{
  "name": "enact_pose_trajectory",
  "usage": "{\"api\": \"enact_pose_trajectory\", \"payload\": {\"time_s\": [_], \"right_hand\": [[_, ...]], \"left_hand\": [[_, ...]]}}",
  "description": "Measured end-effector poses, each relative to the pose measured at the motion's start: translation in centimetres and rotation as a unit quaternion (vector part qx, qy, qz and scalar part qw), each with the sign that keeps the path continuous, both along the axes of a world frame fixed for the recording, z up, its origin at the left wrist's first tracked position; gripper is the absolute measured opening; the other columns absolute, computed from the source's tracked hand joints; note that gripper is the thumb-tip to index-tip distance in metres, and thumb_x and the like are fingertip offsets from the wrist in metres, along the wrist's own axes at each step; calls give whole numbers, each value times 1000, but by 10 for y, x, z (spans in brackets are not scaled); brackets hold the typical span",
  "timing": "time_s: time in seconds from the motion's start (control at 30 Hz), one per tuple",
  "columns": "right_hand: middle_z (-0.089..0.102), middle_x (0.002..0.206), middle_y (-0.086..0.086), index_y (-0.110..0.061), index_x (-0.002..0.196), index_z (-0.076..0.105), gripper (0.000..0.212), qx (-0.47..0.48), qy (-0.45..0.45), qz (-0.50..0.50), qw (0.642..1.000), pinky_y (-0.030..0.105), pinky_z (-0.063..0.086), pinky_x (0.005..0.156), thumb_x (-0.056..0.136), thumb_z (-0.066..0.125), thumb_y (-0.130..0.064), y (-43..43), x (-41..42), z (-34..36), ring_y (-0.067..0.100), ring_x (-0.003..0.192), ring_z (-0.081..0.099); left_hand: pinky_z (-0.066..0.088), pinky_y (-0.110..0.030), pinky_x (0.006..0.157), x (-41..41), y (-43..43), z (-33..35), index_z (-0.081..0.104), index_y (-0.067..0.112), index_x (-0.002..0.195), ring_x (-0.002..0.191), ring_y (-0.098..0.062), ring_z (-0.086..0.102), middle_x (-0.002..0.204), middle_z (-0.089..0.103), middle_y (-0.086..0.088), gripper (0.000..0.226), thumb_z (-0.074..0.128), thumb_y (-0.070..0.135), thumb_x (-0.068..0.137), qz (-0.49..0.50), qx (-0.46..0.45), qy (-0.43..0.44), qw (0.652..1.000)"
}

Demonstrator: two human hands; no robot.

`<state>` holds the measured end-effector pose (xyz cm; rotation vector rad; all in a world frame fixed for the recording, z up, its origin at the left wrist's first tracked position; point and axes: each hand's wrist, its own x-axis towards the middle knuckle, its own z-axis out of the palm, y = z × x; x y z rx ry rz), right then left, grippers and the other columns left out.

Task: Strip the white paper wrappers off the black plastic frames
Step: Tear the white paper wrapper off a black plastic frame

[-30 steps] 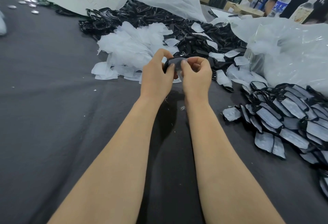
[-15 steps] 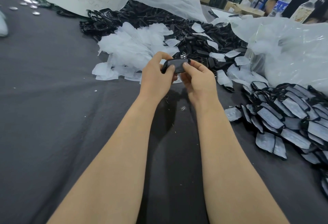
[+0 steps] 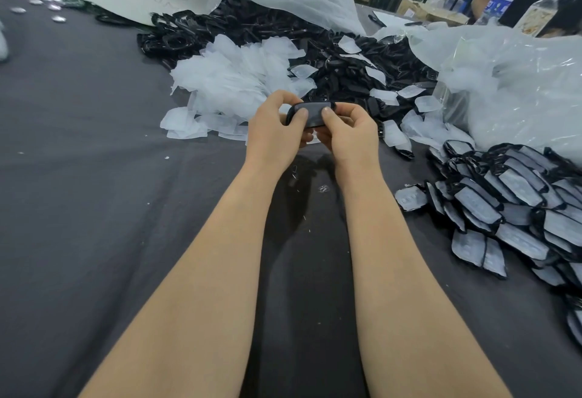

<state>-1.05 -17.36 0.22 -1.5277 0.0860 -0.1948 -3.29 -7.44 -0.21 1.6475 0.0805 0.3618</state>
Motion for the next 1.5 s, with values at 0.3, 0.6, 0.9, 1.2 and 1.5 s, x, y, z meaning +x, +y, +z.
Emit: {"api": "enact_pose_trajectory", "payload": {"time_s": [0.3, 0.6, 0.9, 1.2, 1.5], "right_hand": [[64, 93, 12, -5, 103, 57, 17, -29, 9, 8, 1000, 37, 55, 78, 87, 64, -5, 6, -7, 4, 23, 85, 64], [61, 73, -1, -14, 81, 62, 14, 12, 31, -16, 999, 21, 47, 58, 92, 57, -9, 0, -1, 1, 8, 62, 55], [68, 98, 15, -8, 106, 60, 16, -185, -24, -5, 982, 48, 52, 89, 93, 58, -15, 2, -4, 1, 29, 92, 67], [69, 96, 18, -7, 109, 58, 18, -123, -20, -10, 992, 40, 58, 81, 92, 59, -12, 1, -3, -1, 17, 70, 68], [70, 92, 12, -7, 110, 59, 21, -170, -38, -11, 985, 49, 52, 90, 89, 61, -8, 3, -4, -3, 29, 91, 68]], "left_hand": [[57, -24, 60, -2, -1, 1, 51, 28, 81, 55, -6, 66, 73, 69, -4, 19, 54, 15, 94, -3, -12, 15, 1000], [60, -28, 65, -1, -1, 2, 50, 26, 83, 55, -7, 66, 74, 69, -7, 20, 50, 11, 95, -5, -20, 29, 999], [58, -23, 60, 0, -1, -1, 52, 19, 91, 55, -6, 65, 81, 67, -10, 10, 52, 10, 96, 29, -31, 20, 999], [58, -31, 75, 0, 1, 1, 49, 21, 93, 65, -13, 67, 81, 69, -12, 17, 55, 6, 94, 18, -29, 31, 999], [59, -31, 78, 2, 1, -1, 50, 20, 101, 75, -18, 70, 95, 69, -18, 18, 49, 3, 96, 22, -62, 39, 997]]}}
